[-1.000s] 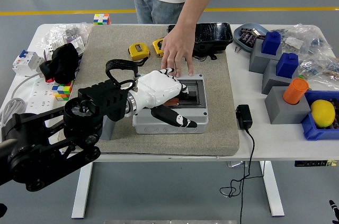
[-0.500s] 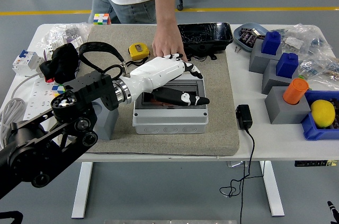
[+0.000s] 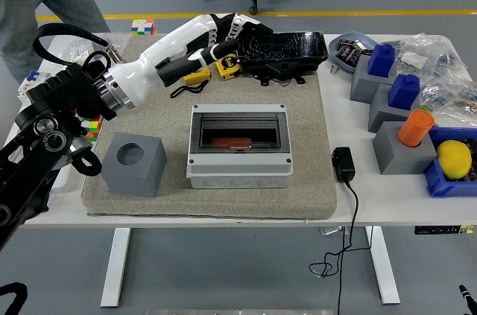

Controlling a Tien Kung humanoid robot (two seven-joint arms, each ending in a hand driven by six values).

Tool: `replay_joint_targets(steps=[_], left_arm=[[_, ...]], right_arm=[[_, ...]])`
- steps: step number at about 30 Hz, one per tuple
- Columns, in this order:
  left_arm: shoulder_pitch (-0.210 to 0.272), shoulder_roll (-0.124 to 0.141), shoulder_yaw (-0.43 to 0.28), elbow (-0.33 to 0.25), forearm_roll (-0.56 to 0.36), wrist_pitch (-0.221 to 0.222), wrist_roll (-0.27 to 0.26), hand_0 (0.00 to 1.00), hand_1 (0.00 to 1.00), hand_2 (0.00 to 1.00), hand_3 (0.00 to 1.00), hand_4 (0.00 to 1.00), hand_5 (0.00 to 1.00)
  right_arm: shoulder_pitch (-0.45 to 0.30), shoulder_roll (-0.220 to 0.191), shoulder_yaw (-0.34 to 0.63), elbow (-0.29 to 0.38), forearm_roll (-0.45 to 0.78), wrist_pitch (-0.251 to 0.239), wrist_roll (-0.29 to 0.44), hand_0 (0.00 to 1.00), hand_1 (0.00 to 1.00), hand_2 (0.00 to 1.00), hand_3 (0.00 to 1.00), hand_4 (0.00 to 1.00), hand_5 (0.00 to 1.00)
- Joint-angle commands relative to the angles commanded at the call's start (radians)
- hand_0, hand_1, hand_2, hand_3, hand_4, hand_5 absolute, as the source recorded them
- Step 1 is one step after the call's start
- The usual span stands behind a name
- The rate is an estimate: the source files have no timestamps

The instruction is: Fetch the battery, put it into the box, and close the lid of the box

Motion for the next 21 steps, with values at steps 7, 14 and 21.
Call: replay_joint_targets(steps=[7, 14, 21], left_arm=[[-0.002, -0.038, -0.112, 0.084, -0.292, 0.121, -0.121, 0.862, 0.888, 0.824, 0.800, 0.998, 0.998], [-0.005, -0.048, -0.219, 0.206, -0.591, 0.194, -0.165, 0.869, 0.911, 0.858, 0.836, 0.998, 0.998], [0.001, -0.016, -0.277, 0.346, -0.880, 0.209, -0.136, 0.876, 0.926, 0.882, 0.852, 0.998, 0.998]], right_arm=[[0.002, 0.003, 0.003, 0.000, 0.001, 0.000, -0.001, 0.788, 0.744, 0.746, 0.794, 0.998, 0.998], [0.003, 0.003, 0.006, 0.000, 0.003, 0.000, -0.001, 0.788, 0.744, 0.746, 0.794, 0.998, 0.998], [0.005, 0.002, 0.007, 0.000, 0.006, 0.000, 0.001, 0.788, 0.744, 0.746, 0.794, 0.998, 0.998]])
